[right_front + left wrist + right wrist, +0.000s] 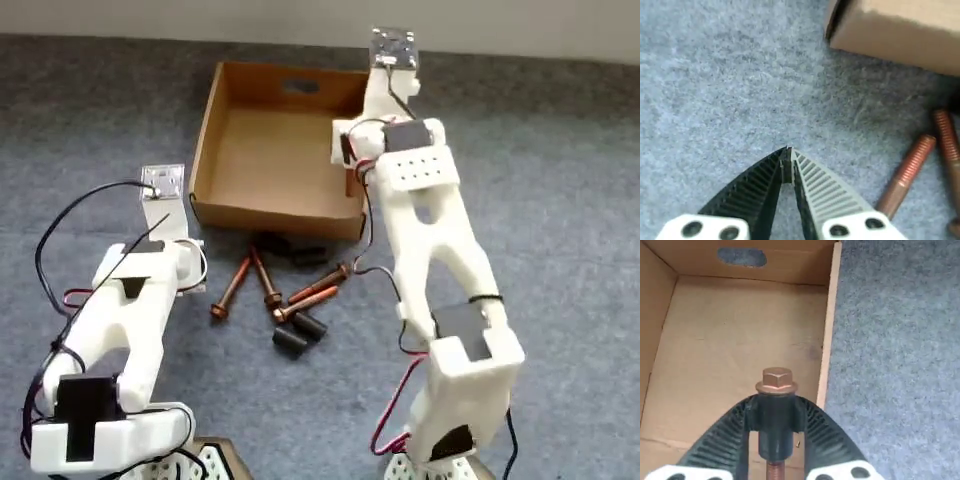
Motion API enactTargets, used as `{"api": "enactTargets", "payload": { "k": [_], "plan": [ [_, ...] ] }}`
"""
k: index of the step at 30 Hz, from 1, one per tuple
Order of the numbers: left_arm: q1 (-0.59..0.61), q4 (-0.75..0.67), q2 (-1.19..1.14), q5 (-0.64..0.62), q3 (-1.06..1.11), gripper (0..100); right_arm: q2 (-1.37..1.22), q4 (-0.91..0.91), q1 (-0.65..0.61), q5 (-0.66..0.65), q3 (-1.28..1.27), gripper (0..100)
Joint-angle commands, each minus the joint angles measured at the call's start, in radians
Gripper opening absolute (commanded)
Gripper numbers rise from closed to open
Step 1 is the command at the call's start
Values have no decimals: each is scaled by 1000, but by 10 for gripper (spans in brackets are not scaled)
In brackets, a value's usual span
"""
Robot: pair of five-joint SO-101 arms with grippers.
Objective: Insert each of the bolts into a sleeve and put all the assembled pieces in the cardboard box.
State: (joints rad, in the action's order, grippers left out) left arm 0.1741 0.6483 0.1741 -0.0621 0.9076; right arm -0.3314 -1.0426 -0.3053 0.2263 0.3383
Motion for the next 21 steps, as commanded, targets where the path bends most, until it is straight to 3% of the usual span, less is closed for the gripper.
{"api": "enactTargets", "payload": {
  "k": [1, 9, 21],
  "plan": [
    [-18, 3, -1, 6, -35, 17, -91, 21, -10, 12, 151, 7],
    [-18, 3, -1, 6, -35, 17, -298, 19, -12, 12, 315, 7],
    [-38, 3, -4, 11, -35, 17, -437, 21, -15, 12, 334, 7]
  ]
}}
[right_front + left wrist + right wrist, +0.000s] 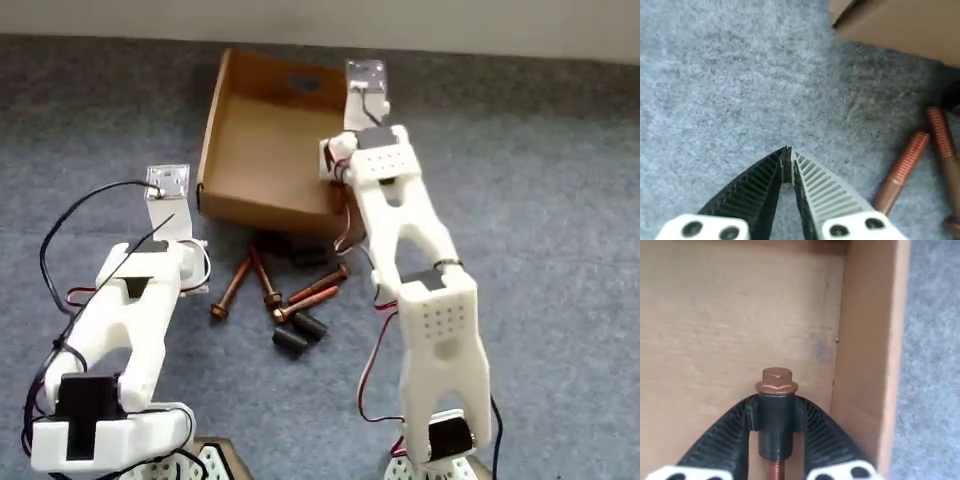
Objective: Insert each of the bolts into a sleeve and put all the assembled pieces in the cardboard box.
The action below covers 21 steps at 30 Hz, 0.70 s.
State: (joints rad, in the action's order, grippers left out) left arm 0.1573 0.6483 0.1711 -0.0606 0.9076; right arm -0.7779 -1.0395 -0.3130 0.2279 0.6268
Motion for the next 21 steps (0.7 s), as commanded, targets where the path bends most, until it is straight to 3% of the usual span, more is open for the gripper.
{"api": "enactTargets", "payload": {
  "k": [1, 7, 13, 21],
  "plan": [
    [-21, 3, -1, 9, -35, 17, 4, 19, -7, 11, 45, 7],
    [-21, 3, -1, 9, -35, 17, 4, 18, -8, -9, 64, 23],
    [-21, 3, -1, 9, -35, 17, 1, -28, -28, -80, 163, 124],
    [-19, 3, -1, 9, -35, 17, -4, -189, -42, -80, 476, 125]
  ]
}}
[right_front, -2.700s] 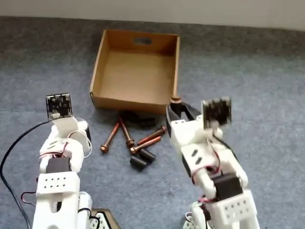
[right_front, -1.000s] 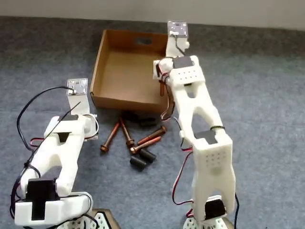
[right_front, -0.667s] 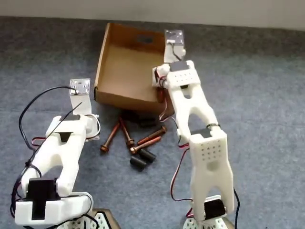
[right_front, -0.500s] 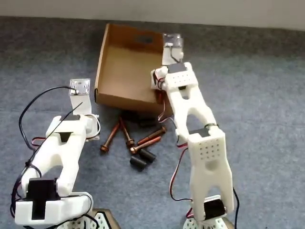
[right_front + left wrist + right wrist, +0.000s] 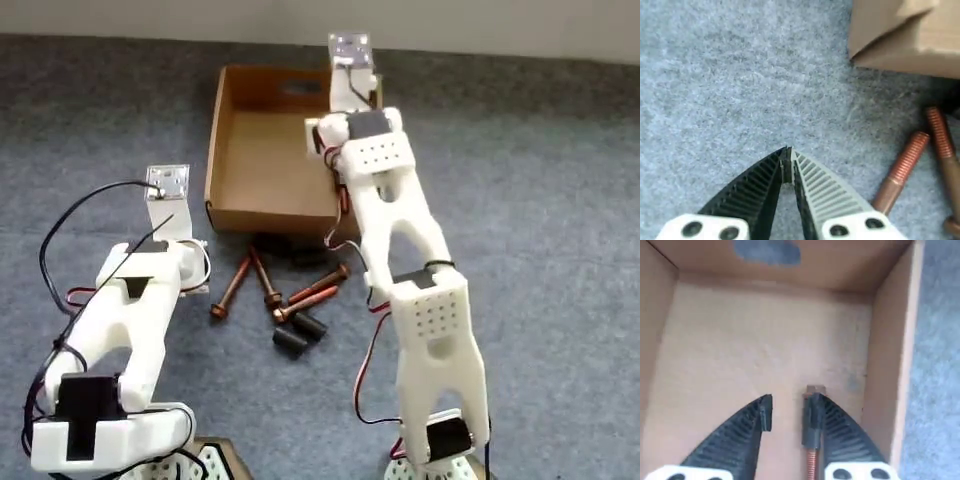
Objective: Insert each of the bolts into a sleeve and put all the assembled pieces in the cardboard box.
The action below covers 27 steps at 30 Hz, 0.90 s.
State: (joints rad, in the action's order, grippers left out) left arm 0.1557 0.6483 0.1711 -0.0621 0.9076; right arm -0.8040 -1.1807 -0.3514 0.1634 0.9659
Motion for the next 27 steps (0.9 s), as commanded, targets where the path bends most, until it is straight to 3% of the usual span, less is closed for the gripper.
{"api": "enactTargets", "payload": {
  "k": [1, 4, 7, 14, 27],
  "plan": [
    [-18, 3, -1, 11, -35, 17, 24, -70, -1, -17, 170, 125],
    [-18, 3, -1, 11, -35, 17, 24, -125, 42, -17, 251, 108],
    [-18, 3, -1, 11, -35, 17, 21, -148, 108, -17, 278, 0],
    [-18, 3, -1, 11, -35, 17, 13, -151, 222, -17, 173, 5],
    [-16, 3, -1, 11, -35, 17, -160, -105, 153, -15, 76, 5]
  ]
}}
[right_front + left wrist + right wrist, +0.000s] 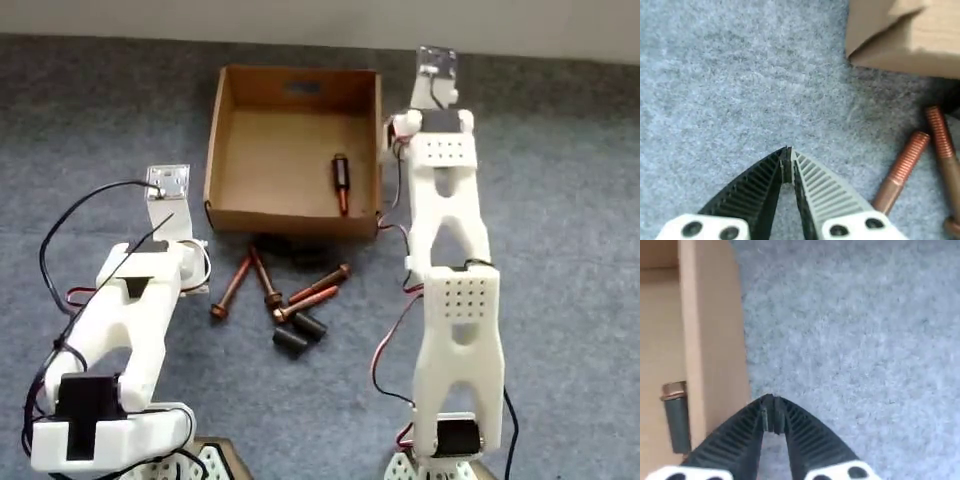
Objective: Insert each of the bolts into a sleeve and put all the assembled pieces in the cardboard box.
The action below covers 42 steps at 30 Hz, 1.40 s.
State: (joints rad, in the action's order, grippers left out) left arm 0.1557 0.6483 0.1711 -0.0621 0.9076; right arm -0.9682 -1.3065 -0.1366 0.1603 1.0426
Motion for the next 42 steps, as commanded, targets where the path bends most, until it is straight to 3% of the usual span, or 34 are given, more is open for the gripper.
{"api": "enactTargets", "payload": {
  "k": [1, 17, 26, 31, 37, 42],
  "plan": [
    [-16, 3, -1, 11, -35, 17, 4, 31, -70, -12, -1, 5],
    [-16, 3, -1, 11, -35, 17, -2, 42, -143, -14, 59, 5],
    [-16, 3, -1, 11, -36, 17, 10, 2, -39, -12, 183, 6],
    [-16, 3, -2, 11, -36, 17, 10, -147, 28, -12, 394, 11],
    [-16, 3, -2, 11, -36, 17, 10, -452, 25, -14, 685, 91],
    [-16, 3, -4, 11, -36, 17, 12, -460, 61, -14, 708, 91]
  ]
}}
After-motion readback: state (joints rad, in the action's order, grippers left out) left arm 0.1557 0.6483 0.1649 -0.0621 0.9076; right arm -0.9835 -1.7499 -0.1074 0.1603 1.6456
